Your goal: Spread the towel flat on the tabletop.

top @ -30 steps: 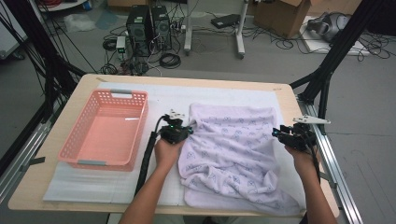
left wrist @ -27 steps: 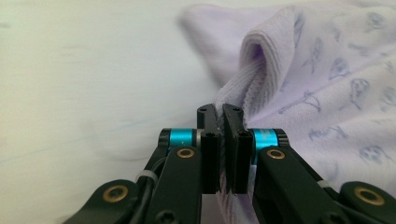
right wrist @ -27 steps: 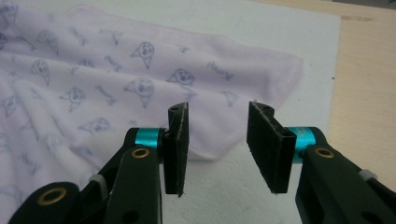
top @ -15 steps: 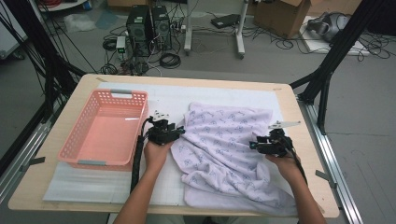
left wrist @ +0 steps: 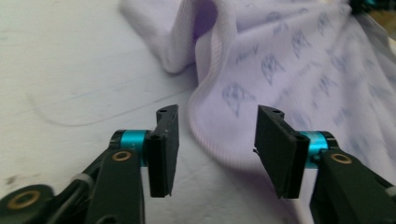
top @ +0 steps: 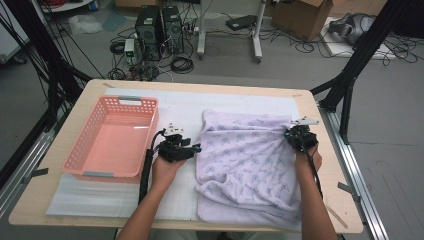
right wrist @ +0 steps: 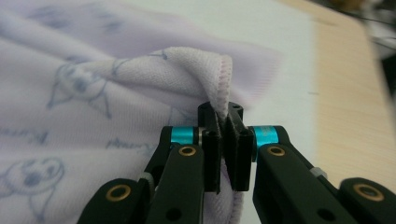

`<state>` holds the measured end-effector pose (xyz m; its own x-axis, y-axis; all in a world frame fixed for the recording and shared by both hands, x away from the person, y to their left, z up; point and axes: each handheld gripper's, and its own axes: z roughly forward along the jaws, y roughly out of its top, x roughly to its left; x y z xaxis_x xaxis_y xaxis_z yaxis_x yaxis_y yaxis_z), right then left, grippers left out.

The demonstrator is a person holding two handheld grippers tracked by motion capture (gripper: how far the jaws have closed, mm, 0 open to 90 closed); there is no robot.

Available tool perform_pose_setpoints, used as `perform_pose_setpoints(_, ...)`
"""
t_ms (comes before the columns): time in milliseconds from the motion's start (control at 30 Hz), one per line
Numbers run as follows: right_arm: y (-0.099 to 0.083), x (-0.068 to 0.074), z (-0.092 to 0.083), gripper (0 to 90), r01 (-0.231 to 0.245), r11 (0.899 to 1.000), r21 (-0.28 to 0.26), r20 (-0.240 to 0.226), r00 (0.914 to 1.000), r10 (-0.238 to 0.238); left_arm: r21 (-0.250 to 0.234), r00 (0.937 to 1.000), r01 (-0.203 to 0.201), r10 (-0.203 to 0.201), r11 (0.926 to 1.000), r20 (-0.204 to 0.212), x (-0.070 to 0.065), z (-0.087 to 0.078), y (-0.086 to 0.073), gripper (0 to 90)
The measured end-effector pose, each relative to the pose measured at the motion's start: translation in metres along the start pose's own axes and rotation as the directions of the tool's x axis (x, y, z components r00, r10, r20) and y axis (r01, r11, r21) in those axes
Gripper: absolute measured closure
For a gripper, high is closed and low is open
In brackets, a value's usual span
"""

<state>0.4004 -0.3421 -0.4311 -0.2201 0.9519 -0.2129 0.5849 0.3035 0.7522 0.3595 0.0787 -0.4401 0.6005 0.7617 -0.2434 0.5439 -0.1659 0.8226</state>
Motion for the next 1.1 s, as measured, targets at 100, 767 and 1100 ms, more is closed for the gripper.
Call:
perform_pose_setpoints(100,-0.003,-0.015,0.0,84.1,-0.124,0.992,-0.02,0.054,0.9907,0.125,0.018,0.9989,-0.008,0.008,0.9998,0.046,-0.007,0.003,-0.001,50.1)
perform_pose_setpoints(767,-0.037,-0.01,-0.078,56.3,-0.131,0.983,-0.129,-0.285,0.9543,0.09,0.114,0.973,-0.224,0.216,0.9678,0.082,-0.066,0.05,-0.001,52.4)
perform_pose_setpoints(1100,-0.051,-0.006,-0.075,51.6,-0.114,0.99,-0.078,-0.321,0.9435,0.083,-0.005,0.9912,-0.021,0.02,0.9998,-0.131,-0.007,0.038,0.019,84.5)
